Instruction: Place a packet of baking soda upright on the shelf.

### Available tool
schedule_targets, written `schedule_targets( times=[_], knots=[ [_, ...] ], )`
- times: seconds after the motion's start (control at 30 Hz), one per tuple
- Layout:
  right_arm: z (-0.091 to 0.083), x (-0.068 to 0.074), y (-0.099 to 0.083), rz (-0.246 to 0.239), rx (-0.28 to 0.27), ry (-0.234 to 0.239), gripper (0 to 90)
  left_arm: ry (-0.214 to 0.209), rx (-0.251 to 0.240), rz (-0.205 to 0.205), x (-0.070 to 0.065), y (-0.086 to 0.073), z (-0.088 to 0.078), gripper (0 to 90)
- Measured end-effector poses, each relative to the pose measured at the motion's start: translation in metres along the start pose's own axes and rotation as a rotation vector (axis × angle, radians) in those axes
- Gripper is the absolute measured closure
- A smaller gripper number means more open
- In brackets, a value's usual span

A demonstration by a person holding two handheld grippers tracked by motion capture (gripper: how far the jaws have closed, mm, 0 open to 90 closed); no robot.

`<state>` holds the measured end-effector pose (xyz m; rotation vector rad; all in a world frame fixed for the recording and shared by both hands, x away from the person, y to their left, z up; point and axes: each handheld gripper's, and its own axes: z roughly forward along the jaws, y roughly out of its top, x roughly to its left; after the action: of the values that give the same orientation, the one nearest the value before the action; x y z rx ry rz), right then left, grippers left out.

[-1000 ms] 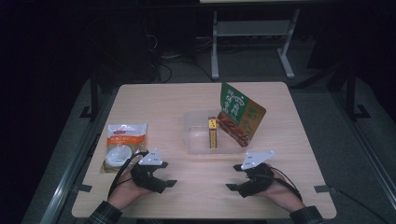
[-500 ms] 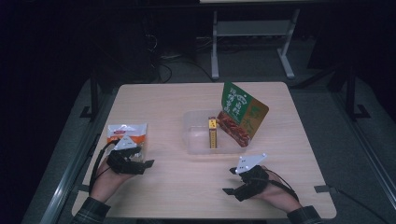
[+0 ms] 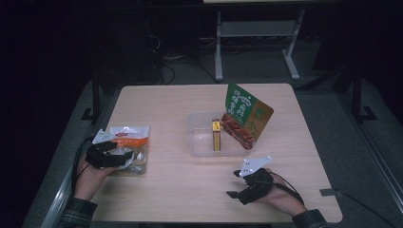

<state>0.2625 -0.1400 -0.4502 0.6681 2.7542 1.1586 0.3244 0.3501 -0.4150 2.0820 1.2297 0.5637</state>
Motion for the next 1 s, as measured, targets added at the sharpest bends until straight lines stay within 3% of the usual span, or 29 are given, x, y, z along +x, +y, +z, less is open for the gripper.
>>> schedule_targets(
  times=[0.17, 0.37, 0.57, 0.77, 1.0],
  knots=[
    [0.000, 0.000, 0.000, -0.003, 0.002, 0.004, 24.6, 0.044, 0.022, -0.057, 0.017, -0.005, 0.003, 22.7],
    [0.001, 0.000, 0.000, -0.004, 0.004, 0.001, 24.6, 0.057, 0.065, -0.098, 0.031, -0.010, 0.014, 22.7],
    [0.001, 0.000, 0.000, -0.013, 0.009, -0.004, 24.6, 0.048, 0.114, -0.129, 0.036, -0.015, 0.024, 21.8],
    [0.001, 0.000, 0.000, -0.016, 0.009, -0.004, 24.6, 0.032, 0.125, -0.162, 0.040, -0.018, 0.027, 20.0],
    [0.001, 0.000, 0.001, -0.010, 0.012, -0.004, 24.6, -0.030, 0.122, -0.183, 0.041, -0.018, 0.031, 22.0]
  ],
)
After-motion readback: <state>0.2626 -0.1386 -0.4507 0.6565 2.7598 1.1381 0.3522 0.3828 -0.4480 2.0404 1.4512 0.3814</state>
